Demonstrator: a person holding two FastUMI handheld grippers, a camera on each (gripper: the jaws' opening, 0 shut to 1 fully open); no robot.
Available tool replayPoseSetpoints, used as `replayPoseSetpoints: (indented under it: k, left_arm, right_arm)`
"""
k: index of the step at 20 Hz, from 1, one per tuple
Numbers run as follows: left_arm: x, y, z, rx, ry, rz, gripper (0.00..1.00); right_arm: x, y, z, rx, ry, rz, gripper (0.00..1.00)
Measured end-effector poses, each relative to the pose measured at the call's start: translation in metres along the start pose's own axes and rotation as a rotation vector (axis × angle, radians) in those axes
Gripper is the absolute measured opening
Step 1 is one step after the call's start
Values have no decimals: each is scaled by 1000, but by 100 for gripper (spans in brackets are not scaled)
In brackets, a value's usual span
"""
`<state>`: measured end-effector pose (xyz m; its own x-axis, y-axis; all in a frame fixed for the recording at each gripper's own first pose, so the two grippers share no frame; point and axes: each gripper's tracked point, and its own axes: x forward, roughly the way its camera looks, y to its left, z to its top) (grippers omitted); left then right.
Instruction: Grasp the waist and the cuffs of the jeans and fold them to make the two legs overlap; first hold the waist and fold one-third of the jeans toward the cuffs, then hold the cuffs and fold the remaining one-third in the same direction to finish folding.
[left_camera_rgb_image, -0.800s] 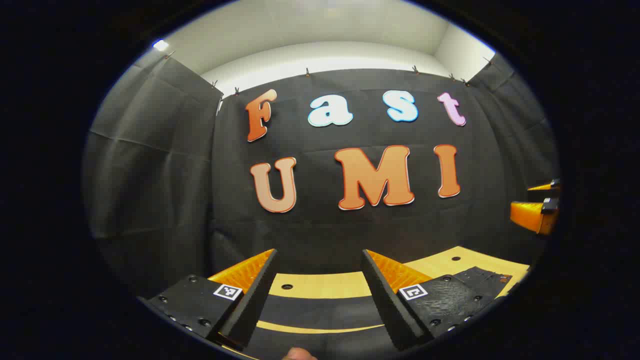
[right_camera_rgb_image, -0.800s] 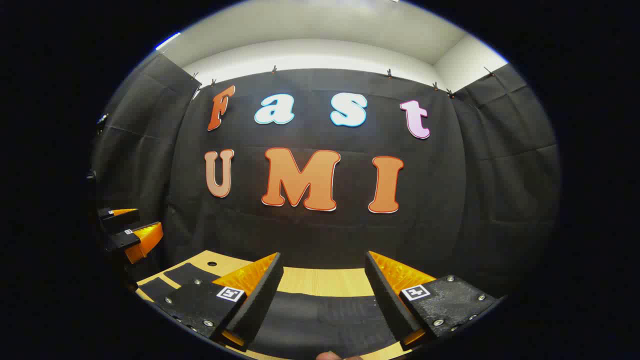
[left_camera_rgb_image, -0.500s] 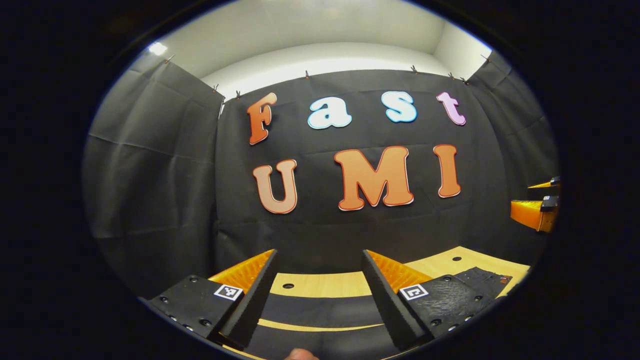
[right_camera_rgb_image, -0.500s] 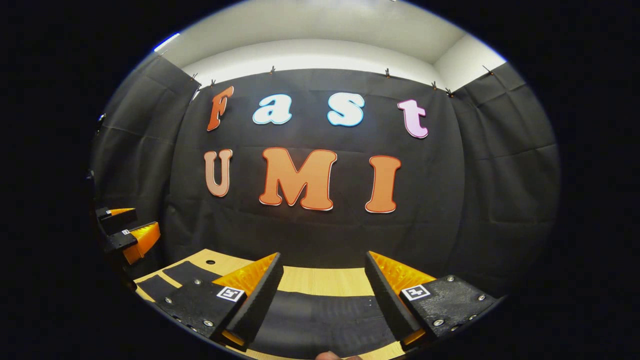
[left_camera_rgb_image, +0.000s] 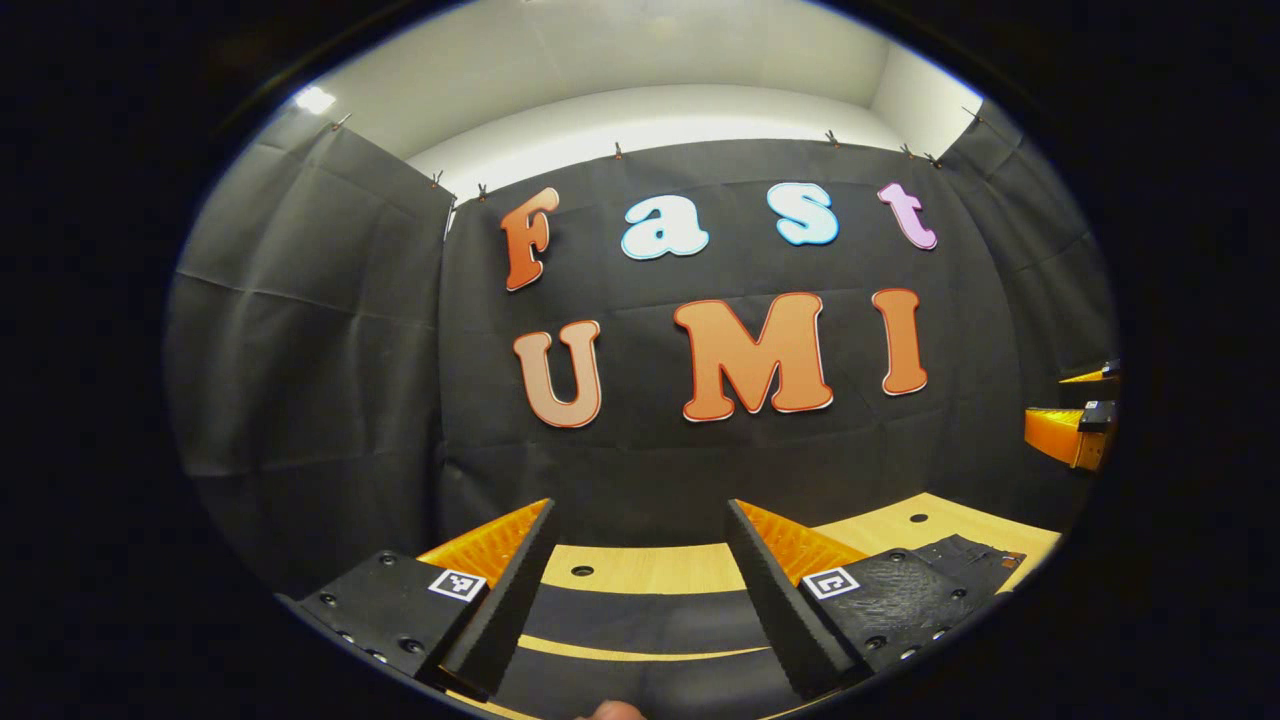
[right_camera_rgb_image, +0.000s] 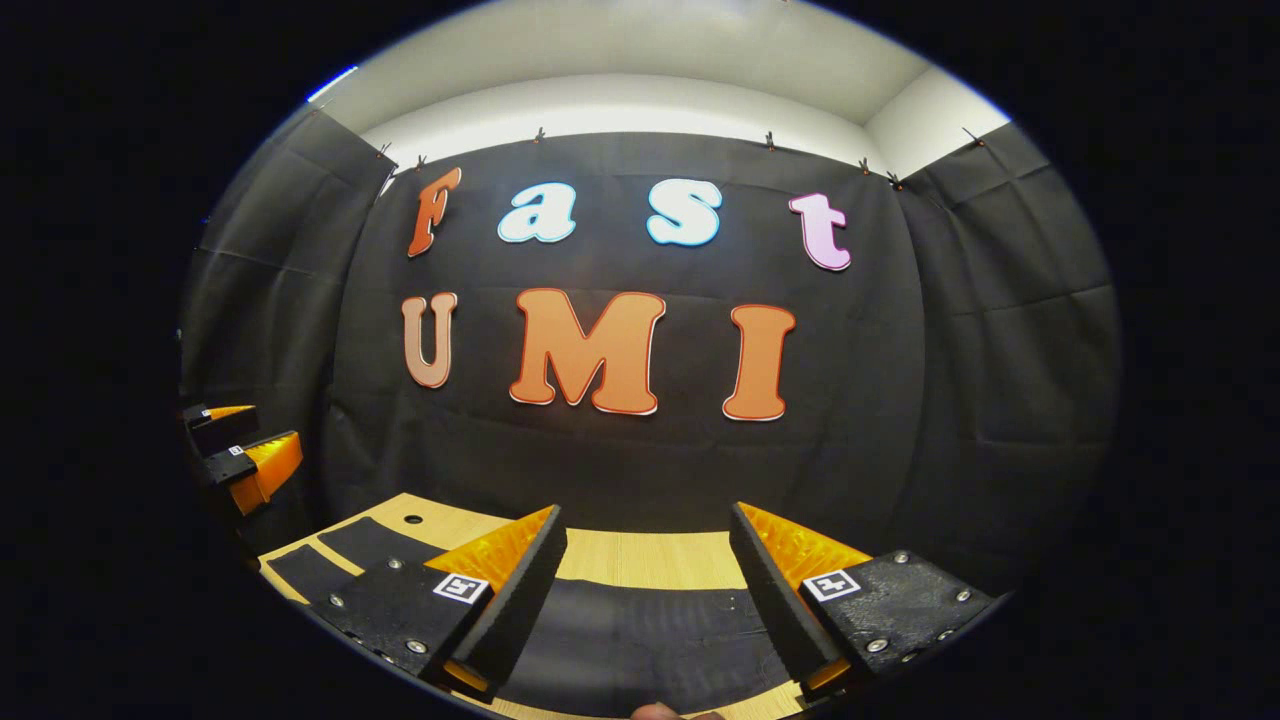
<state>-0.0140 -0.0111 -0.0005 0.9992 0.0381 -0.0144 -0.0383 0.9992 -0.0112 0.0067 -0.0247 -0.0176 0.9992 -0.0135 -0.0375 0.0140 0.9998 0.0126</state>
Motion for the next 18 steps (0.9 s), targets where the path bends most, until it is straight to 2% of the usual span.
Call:
replayPoseSetpoints:
  k: [3,4,5,10,14,18]
  left_arm:
    - [9,19,-31,-19,103,31,99]
    - [14,25,-43,-37,140,34,100]
    - [18,32,-52,-55,174,38,99]
    - [30,93,-127,-103,402,113,99]
    - [31,143,-181,-120,569,173,100]
    - [27,177,-233,-159,741,219,99]
  right_arm:
    - [6,-14,-12,-15,44,-44,100]
    - [8,-20,-20,-20,67,-61,94]
    - [10,-27,-29,-16,103,-85,98]
    - [18,-57,-95,46,343,-173,99]
    - [18,-64,-147,159,548,-225,99]
    - [13,-79,-188,244,690,-298,99]
